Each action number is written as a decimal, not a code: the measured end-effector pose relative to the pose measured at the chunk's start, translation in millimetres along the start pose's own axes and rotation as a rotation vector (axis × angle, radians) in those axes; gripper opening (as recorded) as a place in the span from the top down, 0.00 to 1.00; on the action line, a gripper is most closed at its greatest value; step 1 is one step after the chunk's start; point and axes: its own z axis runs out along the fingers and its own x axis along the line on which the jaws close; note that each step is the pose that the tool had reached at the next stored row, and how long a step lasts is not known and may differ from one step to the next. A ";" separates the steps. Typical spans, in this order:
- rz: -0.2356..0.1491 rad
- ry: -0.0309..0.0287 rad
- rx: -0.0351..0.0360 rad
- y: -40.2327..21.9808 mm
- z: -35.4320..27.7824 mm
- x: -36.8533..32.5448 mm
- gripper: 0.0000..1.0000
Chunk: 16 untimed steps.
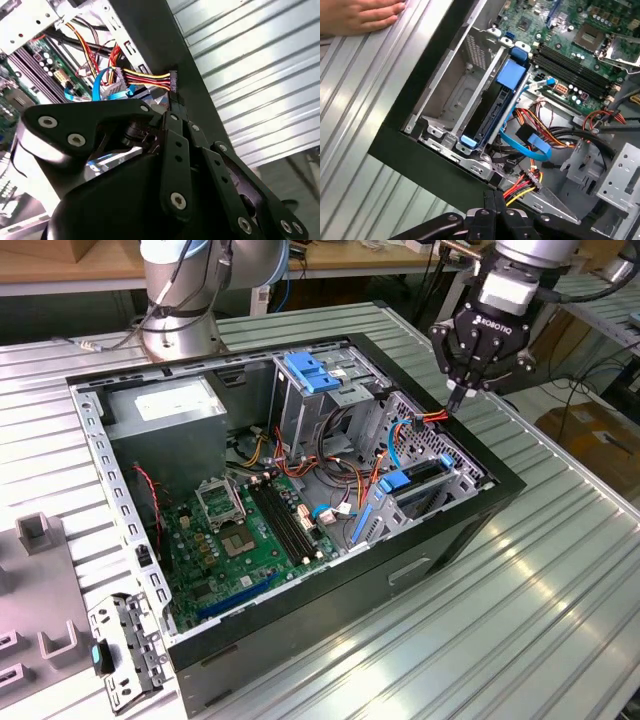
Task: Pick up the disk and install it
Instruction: 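Insert the first disk wire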
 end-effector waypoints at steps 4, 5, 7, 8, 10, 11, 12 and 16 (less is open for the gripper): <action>-0.160 0.0099 0.0105 -6.0 2.6 -2.5 0.89; -0.179 0.0110 0.0119 -6.1 2.7 -2.5 0.89; -0.215 0.0135 0.0142 -6.1 2.7 -2.6 0.83; -0.232 0.0145 0.0154 -6.0 2.8 -2.6 0.83; -0.269 0.0167 0.0178 -6.1 2.9 -2.6 0.76; -0.288 0.0180 0.0191 -6.1 3.0 -2.6 0.76; -0.304 0.0190 0.0202 -6.1 3.1 -2.6 0.76; -0.391 0.0210 0.0289 -6.2 4.6 -2.7 0.69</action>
